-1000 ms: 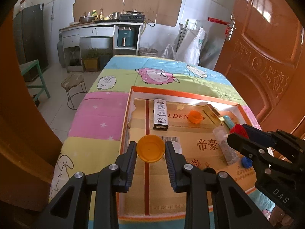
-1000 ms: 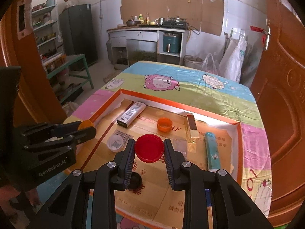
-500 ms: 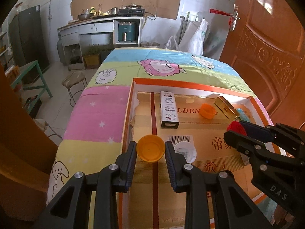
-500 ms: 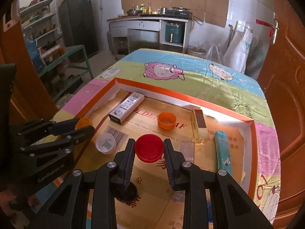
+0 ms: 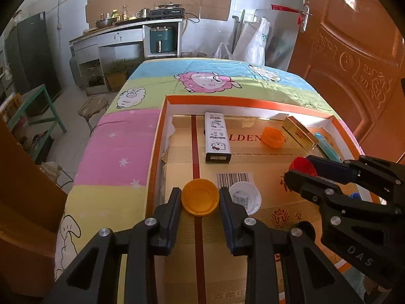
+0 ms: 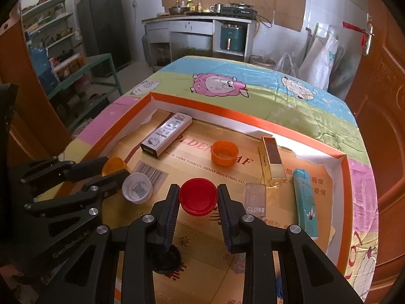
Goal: Organize rigid objects
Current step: 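Carry the orange cap and red cap with both tools over the box lid, then open the left tool to release the orange cap while the right tool releases the red cap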
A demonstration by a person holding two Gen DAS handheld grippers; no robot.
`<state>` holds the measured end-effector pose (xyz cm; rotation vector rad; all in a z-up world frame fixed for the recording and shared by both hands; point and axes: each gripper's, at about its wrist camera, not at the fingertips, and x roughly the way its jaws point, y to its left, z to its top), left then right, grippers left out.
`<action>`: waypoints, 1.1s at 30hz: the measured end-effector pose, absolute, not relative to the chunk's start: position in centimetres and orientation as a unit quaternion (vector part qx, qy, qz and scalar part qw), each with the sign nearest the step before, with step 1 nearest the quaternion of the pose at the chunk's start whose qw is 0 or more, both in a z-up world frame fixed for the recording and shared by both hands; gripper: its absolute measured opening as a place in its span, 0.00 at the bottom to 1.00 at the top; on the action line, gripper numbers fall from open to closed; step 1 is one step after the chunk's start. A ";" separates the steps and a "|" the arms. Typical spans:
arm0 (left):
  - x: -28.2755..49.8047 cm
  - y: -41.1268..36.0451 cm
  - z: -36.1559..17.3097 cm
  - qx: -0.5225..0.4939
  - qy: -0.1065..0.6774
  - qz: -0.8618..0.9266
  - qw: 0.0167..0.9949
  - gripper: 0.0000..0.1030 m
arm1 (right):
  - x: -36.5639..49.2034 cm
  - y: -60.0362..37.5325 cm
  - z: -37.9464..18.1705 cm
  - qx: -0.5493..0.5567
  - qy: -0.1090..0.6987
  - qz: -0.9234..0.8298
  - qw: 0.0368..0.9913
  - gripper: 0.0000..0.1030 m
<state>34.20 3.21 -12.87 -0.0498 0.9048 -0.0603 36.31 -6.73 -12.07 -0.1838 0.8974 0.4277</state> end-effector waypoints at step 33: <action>33.8 3.5 -12.2 -0.031 0.418 -0.036 0.907 0.43 | 36.3 -6.7 -13.1 -0.094 0.435 0.196 0.874 0.38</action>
